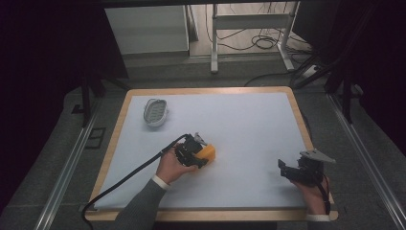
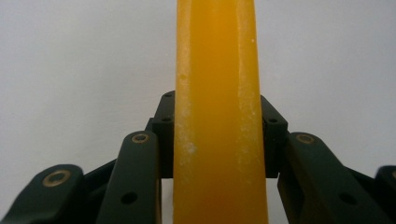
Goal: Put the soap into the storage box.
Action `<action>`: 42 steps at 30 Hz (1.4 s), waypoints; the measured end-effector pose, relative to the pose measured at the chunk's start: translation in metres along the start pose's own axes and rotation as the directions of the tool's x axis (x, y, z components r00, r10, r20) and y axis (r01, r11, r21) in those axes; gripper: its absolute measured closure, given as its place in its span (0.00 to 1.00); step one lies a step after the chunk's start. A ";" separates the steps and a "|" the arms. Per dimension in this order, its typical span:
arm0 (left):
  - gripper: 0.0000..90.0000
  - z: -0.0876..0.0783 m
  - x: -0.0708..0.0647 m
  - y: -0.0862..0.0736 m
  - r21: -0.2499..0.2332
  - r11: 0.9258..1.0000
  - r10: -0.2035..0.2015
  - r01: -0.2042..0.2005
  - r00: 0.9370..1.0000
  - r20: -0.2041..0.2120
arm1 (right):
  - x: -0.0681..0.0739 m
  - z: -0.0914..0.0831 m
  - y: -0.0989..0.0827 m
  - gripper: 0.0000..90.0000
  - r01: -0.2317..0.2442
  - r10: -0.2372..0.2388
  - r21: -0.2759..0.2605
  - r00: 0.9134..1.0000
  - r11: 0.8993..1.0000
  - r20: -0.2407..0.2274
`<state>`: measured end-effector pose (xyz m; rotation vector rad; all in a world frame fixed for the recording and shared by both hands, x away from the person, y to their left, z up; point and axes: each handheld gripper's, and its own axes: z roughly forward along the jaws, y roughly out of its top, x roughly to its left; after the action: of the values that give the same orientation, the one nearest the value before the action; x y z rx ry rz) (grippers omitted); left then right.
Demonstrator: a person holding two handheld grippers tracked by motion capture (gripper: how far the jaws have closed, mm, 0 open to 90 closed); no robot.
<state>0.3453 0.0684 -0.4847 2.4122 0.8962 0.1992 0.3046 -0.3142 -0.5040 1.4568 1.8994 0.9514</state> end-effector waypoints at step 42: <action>0.68 -0.055 0.044 -0.014 -0.101 0.990 -0.102 0.097 0.994 -0.048 | -0.001 0.000 -0.001 0.10 -0.005 0.005 0.003 1.000 1.000 0.007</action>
<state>0.3532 0.1301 -0.4488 2.2748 1.0043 0.2650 0.3047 -0.3153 -0.5046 1.4651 1.8935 0.9446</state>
